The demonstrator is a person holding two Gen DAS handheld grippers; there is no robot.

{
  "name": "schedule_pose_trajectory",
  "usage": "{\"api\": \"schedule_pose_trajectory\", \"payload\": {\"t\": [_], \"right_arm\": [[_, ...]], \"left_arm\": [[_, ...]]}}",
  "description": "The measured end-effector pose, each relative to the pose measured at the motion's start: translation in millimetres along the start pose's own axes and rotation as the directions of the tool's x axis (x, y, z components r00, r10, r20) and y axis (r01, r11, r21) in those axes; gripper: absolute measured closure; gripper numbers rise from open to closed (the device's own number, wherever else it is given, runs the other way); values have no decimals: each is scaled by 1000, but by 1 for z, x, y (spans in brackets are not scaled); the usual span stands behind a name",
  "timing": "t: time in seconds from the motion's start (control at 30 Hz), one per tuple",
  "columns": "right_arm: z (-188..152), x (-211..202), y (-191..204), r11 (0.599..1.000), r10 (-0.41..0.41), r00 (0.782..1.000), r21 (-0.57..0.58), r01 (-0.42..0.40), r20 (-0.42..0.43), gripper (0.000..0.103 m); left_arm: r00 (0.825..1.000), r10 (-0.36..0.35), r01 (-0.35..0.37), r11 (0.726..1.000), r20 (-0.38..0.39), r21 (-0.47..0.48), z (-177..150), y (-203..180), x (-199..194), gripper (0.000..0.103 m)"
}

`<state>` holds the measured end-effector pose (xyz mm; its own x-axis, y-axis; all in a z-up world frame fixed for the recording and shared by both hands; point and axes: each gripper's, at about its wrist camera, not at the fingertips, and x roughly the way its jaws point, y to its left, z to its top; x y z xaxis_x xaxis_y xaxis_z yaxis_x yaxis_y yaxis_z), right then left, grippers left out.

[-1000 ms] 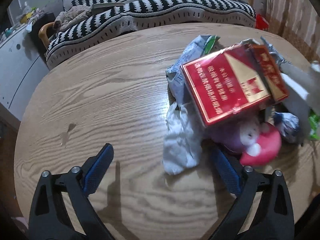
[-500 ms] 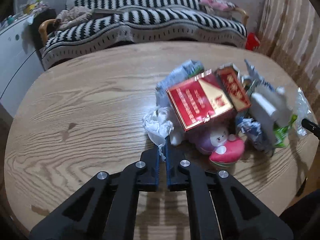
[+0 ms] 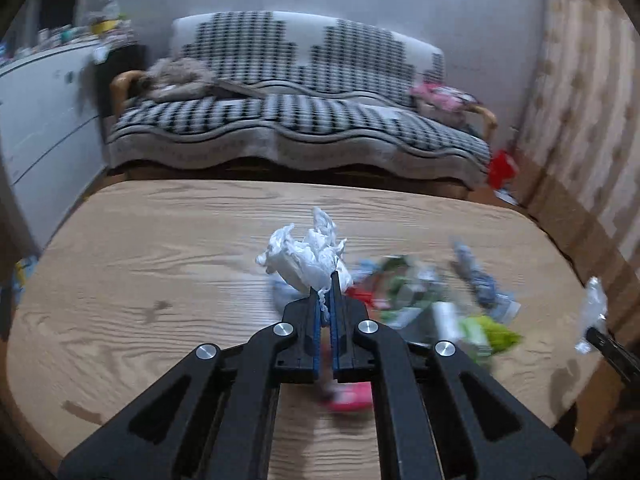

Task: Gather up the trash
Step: 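Carry both items over the black bin and open both tools to drop them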

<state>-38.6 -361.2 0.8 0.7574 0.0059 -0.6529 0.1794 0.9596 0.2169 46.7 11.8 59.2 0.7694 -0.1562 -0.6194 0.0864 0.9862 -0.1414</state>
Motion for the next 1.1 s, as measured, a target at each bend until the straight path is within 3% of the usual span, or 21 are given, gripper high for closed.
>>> {"api": "schedule_pose_trajectory", "payload": {"t": [0.17,0.27,0.33,0.43,0.53,0.57,0.63,0.7,0.83,0.9,0.97,1.1], "right_arm": [[-9,-35,-60,991,-110,993,75,108,29,100],[-21,-53,-100,974,-185,982,139,179,27,100],[-36,-66,-139,949,-244,970,208,237,8,100],[-60,-80,-186,908,-308,951,288,304,-31,100],[-84,-87,-225,864,-354,931,349,361,-87,100],[-93,-88,-239,850,-362,925,368,377,-112,100],[-105,-88,-260,833,-363,920,393,390,-145,100],[-116,-86,-278,815,-367,913,412,408,-176,100],[-133,-70,-309,778,-302,917,490,394,-259,100],[-141,-61,-317,765,-283,910,502,404,-302,100],[-149,-59,-326,748,-273,904,519,414,-328,100],[-153,-57,-332,732,-247,911,552,399,-332,100]], "left_arm": [[989,-147,147,980,-5,131,-3,-89,-3,101],[963,-264,268,937,-48,224,-16,-159,-5,101],[934,-344,357,892,-96,279,-28,-212,-5,101],[880,-442,475,797,-176,373,-59,-290,-7,101],[784,-525,621,669,-332,407,-107,-366,-1,101],[766,-529,642,650,-365,406,-117,-380,3,101],[711,-527,700,591,-465,401,-151,-420,15,101],[685,-516,725,550,-514,414,-178,-448,24,101],[633,-475,768,484,-611,419,-225,-488,47,101],[622,-451,777,455,-640,434,-246,-503,59,101],[630,-403,770,440,-664,462,-263,-516,74,101],[622,-366,771,441,-692,459,-278,-536,91,101]]}}
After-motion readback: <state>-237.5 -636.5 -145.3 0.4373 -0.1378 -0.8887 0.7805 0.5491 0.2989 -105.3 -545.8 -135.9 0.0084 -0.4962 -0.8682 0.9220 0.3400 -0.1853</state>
